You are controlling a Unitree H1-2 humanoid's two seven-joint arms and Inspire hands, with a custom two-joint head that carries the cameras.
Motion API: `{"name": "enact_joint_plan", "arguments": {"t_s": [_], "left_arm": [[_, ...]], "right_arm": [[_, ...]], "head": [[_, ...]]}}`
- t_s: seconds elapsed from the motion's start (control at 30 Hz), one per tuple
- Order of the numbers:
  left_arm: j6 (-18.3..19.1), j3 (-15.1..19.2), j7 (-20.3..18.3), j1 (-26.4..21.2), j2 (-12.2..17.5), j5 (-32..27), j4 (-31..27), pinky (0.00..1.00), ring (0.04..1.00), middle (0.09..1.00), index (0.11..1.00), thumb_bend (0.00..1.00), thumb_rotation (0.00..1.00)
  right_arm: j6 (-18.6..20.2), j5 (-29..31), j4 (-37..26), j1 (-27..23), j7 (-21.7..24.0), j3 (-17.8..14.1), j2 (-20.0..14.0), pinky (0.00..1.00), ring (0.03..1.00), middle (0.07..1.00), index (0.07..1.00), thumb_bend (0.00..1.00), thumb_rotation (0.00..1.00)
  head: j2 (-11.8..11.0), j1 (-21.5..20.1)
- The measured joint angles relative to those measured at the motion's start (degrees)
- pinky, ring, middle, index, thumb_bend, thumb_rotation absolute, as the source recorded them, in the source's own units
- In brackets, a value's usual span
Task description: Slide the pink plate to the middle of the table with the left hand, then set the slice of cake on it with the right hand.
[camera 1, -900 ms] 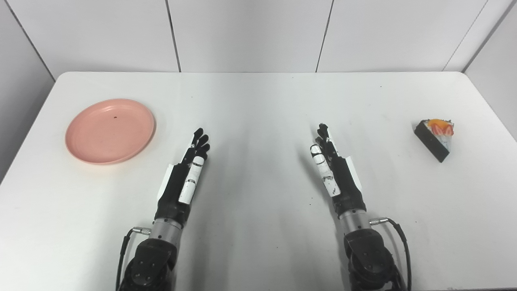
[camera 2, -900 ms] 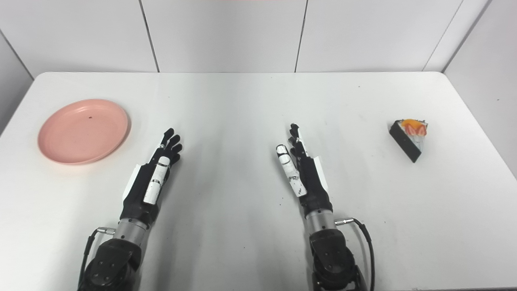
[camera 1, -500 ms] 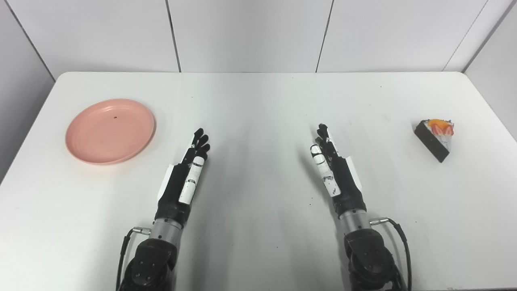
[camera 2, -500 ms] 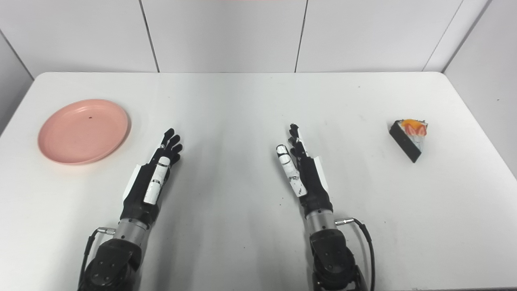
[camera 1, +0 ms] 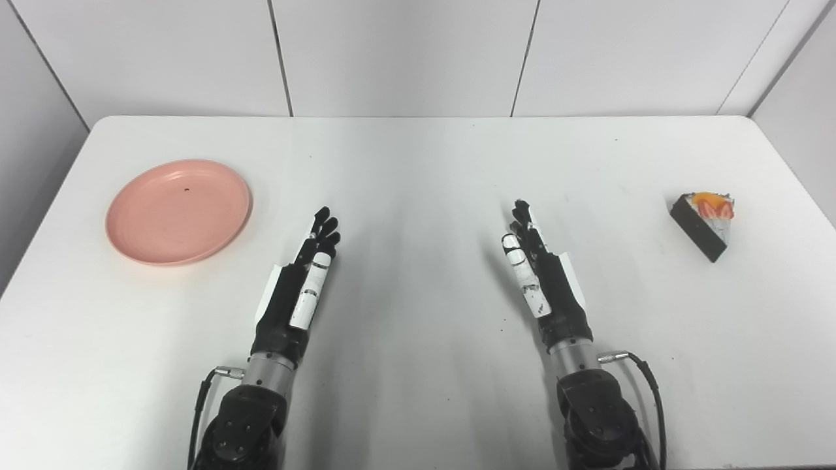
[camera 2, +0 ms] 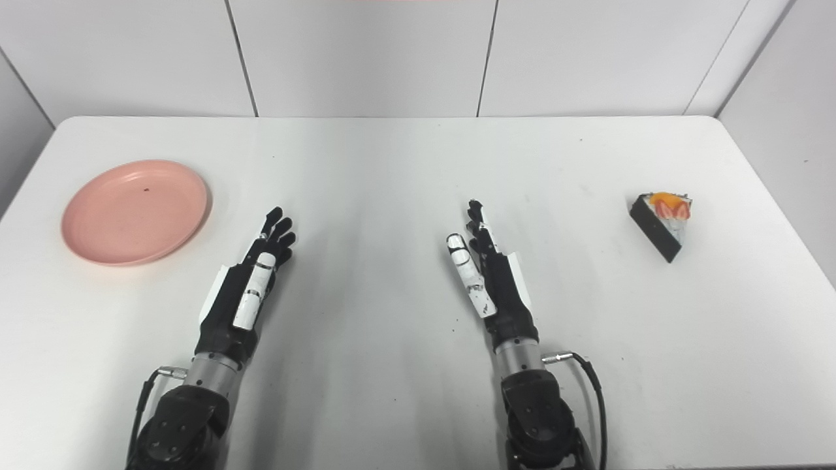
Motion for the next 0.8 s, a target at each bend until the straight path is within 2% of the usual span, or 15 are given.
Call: {"name": "enact_joint_plan", "arguments": {"t_s": [0.6, 0.7, 0.73, 0.77, 0.8], "left_arm": [[-0.2, 0.0, 0.0, 0.0, 0.0, 0.0, 0.2, 0.95, 0.954, 0.972, 0.98, 0.37, 1.0], [-0.3, -0.1, 0.0, 0.0, 0.0, 0.1, 0.3, 0.96, 0.956, 0.973, 0.98, 0.37, 1.0], [-0.6, -0.1, 0.0, -0.1, -0.1, 0.1, 0.6, 0.96, 0.955, 0.971, 0.979, 0.37, 1.0], [-1.1, -0.1, 0.0, -0.1, -0.1, 0.1, 1.0, 0.96, 0.954, 0.97, 0.978, 0.37, 1.0], [-1.6, -0.2, 0.0, -0.1, -0.1, 0.1, 1.2, 0.96, 0.954, 0.97, 0.976, 0.38, 1.0]], "right_arm": [[0.0, 0.1, 0.0, 0.0, 0.0, 0.0, 0.0, 0.95, 0.96, 0.975, 0.98, 0.37, 1.0], [0.0, 0.1, 0.0, 0.0, 0.0, 0.0, -0.1, 0.95, 0.961, 0.977, 0.983, 0.36, 1.0], [0.0, 0.1, 0.0, 0.0, 0.1, 0.0, -0.2, 0.96, 0.969, 0.985, 0.989, 0.36, 1.0], [0.0, 0.1, 0.0, 0.0, 0.2, 0.0, -0.5, 0.96, 0.971, 0.988, 0.992, 0.36, 1.0], [0.0, 0.2, 0.0, 0.0, 0.4, 0.0, -0.7, 0.97, 0.973, 0.992, 0.995, 0.34, 1.0]], "head": [[-0.1, 0.2], [-0.9, 1.4], [-1.7, 3.7], [-1.8, 3.7], [-1.8, 5.8]]}}
